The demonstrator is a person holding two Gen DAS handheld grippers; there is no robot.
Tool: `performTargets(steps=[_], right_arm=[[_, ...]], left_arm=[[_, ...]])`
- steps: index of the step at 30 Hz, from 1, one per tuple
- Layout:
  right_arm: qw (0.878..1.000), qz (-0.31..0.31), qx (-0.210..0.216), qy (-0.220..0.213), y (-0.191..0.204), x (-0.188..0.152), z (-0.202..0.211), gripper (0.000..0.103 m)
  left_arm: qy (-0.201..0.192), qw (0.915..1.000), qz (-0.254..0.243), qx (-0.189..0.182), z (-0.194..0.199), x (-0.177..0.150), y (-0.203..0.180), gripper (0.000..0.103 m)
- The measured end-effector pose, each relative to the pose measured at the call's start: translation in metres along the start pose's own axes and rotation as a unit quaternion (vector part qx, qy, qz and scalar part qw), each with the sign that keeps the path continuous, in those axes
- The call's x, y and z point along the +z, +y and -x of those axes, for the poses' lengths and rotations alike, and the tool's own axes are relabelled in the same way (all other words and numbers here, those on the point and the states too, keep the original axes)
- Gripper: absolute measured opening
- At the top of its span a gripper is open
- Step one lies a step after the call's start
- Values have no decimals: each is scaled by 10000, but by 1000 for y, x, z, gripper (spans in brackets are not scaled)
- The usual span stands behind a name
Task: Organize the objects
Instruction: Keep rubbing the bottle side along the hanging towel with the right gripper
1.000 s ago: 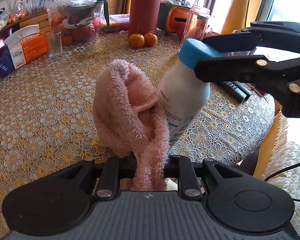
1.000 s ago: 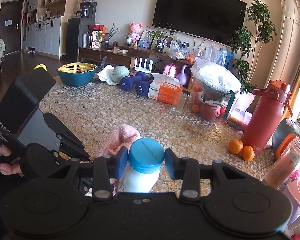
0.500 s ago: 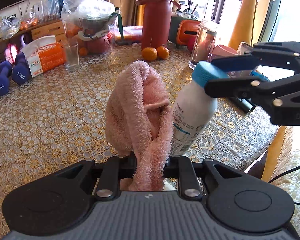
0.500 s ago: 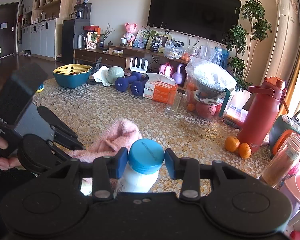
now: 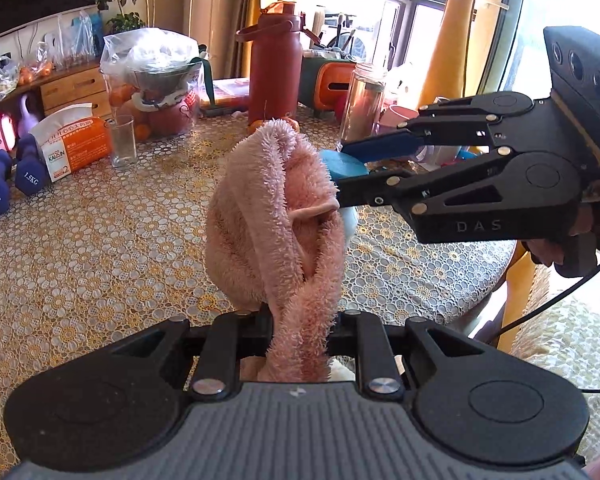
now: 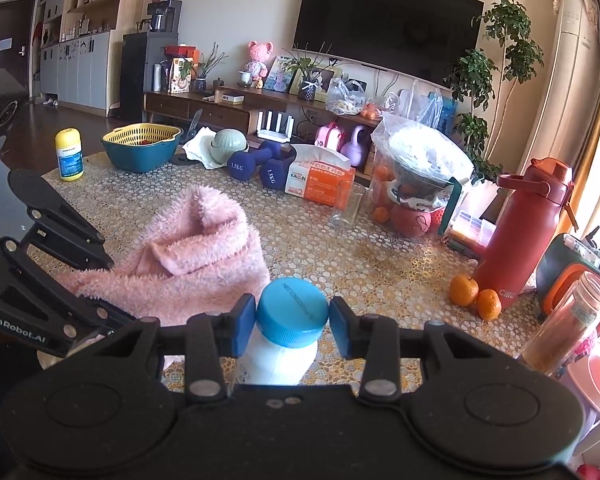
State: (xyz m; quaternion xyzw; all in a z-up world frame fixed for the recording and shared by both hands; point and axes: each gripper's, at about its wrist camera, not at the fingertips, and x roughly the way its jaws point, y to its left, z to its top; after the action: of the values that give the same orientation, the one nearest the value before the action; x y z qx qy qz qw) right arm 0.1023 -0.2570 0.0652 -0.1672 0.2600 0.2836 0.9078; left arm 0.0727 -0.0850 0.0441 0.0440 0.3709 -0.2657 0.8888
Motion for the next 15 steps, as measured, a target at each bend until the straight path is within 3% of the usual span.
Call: performTargets(steps=[15], right_arm=[[9999,-125,-28,-7,-10,-5,3,40]], left_arm=[[538,9985,-104,-22,-56,-7,2,20]])
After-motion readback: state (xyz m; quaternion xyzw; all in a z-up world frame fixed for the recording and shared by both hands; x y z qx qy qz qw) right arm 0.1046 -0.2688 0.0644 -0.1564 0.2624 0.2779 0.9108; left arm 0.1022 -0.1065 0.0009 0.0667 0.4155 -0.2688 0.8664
